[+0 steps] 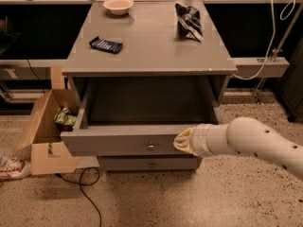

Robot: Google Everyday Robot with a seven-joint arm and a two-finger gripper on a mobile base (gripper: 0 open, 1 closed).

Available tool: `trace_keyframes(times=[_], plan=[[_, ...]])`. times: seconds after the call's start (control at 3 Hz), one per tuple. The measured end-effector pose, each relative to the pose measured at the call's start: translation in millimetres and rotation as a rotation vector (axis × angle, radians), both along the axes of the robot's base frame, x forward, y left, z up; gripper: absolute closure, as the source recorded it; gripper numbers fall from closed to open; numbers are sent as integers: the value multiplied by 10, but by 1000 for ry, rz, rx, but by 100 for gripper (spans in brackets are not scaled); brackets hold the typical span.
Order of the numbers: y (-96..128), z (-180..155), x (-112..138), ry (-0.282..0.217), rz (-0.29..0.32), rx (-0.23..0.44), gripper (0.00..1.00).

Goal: Close top drawer

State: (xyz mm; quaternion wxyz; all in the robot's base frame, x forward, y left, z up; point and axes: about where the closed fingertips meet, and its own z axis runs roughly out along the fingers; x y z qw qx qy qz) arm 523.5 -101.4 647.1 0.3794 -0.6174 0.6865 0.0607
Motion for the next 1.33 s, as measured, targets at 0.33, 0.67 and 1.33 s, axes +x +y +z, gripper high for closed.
trace_keyframes(times=[0.33,0.67,1.33], plan=[[87,44,261,-44,22,62,100],[167,27,589,-61,35,107,100],[246,-2,1029,-62,39,138,100]])
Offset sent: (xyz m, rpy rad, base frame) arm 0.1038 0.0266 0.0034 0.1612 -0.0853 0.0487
